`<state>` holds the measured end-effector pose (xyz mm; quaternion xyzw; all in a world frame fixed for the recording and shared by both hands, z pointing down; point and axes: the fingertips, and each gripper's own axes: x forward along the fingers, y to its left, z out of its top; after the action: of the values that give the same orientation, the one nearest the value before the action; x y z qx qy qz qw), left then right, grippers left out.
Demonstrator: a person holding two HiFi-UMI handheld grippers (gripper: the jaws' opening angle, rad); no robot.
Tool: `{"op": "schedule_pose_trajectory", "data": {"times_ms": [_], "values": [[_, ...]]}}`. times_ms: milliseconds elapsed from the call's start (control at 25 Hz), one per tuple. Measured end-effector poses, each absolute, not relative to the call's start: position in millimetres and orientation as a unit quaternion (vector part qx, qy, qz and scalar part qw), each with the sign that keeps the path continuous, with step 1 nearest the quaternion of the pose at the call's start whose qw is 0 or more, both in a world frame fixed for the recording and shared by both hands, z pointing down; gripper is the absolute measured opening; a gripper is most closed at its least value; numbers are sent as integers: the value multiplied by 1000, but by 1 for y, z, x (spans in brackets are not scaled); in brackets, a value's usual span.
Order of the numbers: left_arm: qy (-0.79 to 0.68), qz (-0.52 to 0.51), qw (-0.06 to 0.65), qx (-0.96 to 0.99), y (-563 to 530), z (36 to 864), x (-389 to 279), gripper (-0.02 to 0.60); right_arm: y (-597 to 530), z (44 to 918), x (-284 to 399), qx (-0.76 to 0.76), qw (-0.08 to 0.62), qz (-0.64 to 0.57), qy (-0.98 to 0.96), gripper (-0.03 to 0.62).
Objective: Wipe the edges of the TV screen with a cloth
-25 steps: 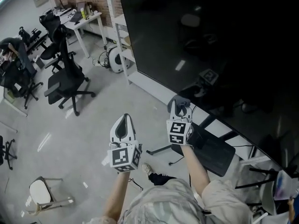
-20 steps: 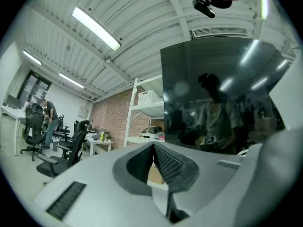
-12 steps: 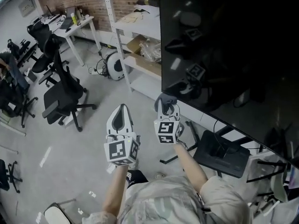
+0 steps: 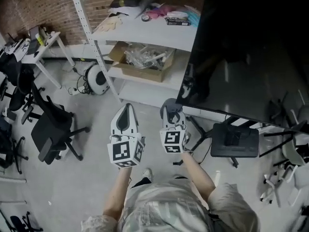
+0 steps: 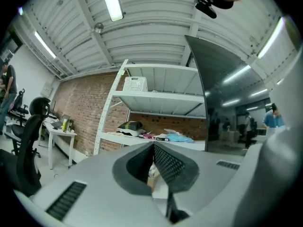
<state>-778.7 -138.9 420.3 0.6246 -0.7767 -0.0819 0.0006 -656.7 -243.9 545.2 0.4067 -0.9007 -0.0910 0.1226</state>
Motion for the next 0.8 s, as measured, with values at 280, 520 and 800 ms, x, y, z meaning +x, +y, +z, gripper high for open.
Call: {"op": "schedule_pose_trajectory", "data": {"times_ms": [280, 520, 800], "values": [[-735, -93, 15, 672, -157, 432, -782, 14, -214, 546, -654, 425, 138, -80, -891, 49], [-690, -71, -8, 721, -149, 435, -747, 14, -145, 521, -638, 416, 112, -63, -900, 49], [-648, -49, -43, 759, -126, 432, -696, 14, -113, 485, -593, 479, 71, -59, -873, 49]]}}
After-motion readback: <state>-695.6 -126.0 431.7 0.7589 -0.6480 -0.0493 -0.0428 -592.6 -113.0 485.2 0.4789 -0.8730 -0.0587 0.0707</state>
